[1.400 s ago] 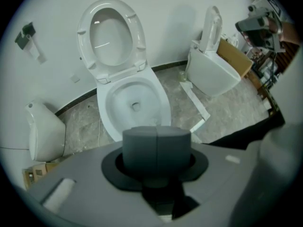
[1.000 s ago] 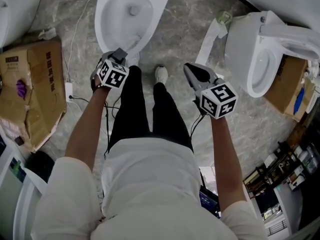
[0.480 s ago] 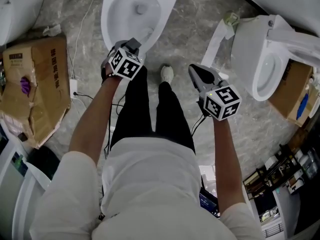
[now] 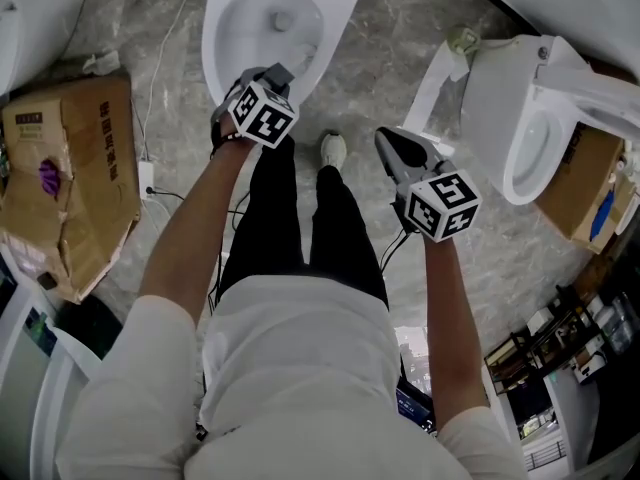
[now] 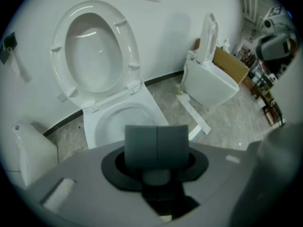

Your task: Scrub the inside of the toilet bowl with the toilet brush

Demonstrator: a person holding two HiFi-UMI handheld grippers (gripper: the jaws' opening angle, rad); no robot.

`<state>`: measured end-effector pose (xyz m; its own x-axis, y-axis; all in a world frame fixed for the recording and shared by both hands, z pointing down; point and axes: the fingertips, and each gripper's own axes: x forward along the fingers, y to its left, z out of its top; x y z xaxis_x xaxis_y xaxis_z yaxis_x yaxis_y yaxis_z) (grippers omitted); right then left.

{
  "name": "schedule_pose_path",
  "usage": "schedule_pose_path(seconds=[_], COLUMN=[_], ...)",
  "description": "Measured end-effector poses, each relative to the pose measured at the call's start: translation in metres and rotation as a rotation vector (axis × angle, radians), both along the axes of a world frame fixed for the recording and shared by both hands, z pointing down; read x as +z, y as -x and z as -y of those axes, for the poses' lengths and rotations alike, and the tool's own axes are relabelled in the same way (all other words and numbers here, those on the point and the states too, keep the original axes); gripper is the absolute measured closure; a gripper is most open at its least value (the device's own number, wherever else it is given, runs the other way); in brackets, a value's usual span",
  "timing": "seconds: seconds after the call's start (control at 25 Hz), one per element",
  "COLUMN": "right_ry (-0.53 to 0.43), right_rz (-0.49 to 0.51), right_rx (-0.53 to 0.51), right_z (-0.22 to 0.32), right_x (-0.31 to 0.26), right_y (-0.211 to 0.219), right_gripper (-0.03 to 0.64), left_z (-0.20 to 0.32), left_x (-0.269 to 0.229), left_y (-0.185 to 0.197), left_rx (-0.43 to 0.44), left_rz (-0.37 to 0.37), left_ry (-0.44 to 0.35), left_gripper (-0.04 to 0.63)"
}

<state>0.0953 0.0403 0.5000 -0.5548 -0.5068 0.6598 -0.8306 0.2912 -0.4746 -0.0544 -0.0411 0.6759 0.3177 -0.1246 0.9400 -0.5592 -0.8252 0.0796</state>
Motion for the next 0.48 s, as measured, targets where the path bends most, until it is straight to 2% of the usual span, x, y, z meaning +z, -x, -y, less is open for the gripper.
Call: schedule_pose_path(seconds=[0.48], right_ry=[0.032], right_rz=[0.003], right_rx=[0.081], right_z=[0.012], right_x=[0.009], right_y=[-0.01], right_gripper=[0.617], left_z=[0.075], left_x=[0.003], left_y=[-0.025], left_rx=[0.038], left_rz=[-0.015], left_ry=[-0.044], left_gripper=[0.44])
